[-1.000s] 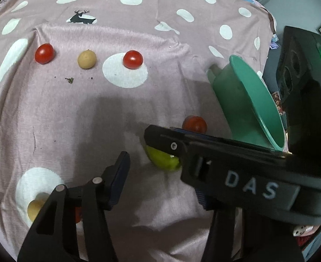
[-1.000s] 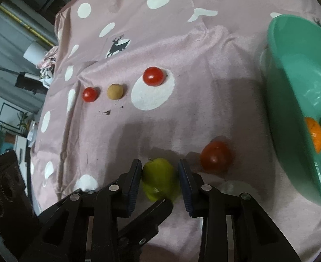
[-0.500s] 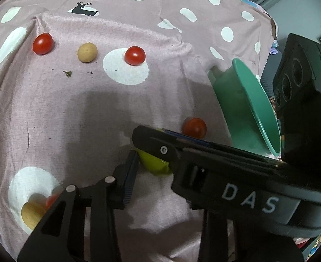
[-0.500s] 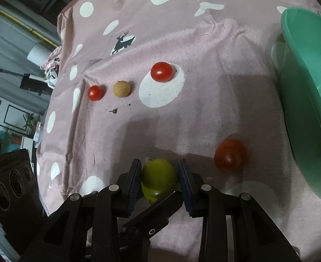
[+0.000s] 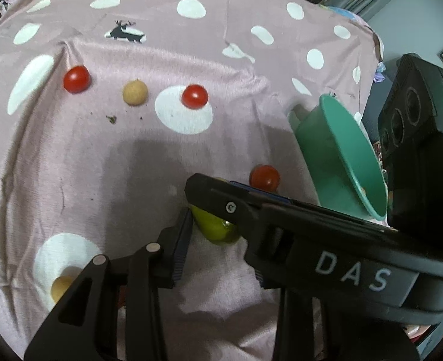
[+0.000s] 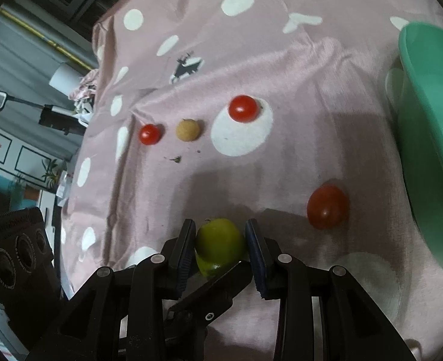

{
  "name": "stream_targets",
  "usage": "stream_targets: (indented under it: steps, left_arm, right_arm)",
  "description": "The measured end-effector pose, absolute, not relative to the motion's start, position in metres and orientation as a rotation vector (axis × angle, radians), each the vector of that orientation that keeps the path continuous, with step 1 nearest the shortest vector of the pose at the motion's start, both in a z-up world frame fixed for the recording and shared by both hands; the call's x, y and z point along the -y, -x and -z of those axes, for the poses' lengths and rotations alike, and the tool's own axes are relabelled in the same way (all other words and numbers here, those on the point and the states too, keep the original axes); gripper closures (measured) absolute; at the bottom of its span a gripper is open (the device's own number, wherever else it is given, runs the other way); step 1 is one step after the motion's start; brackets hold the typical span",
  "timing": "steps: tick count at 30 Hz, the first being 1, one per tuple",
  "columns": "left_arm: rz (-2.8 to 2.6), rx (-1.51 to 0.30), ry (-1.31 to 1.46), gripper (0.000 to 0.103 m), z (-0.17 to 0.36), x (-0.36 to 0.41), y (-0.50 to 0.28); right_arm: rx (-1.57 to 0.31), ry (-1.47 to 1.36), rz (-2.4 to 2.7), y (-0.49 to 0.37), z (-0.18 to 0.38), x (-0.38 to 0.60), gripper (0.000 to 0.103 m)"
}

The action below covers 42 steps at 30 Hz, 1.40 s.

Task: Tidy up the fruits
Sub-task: 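Lift the green plum with the right gripper and carry it to the bowl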

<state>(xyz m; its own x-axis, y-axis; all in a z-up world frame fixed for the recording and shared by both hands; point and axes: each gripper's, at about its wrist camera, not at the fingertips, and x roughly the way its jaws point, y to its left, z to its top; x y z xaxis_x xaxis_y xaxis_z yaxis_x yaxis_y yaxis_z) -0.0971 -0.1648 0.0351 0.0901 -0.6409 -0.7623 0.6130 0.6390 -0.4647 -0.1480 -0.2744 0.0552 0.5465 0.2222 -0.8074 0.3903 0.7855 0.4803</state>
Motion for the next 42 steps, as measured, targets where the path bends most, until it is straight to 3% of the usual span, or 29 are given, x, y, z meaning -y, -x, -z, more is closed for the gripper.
stream_targets:
  steps: [42]
  left_arm:
    - [1.006, -0.764, -0.043, 0.068, -0.129, 0.177, 0.151]
  right_arm:
    - [-0.634, -0.625, 0.101, 0.204, -0.15, 0.277, 0.066]
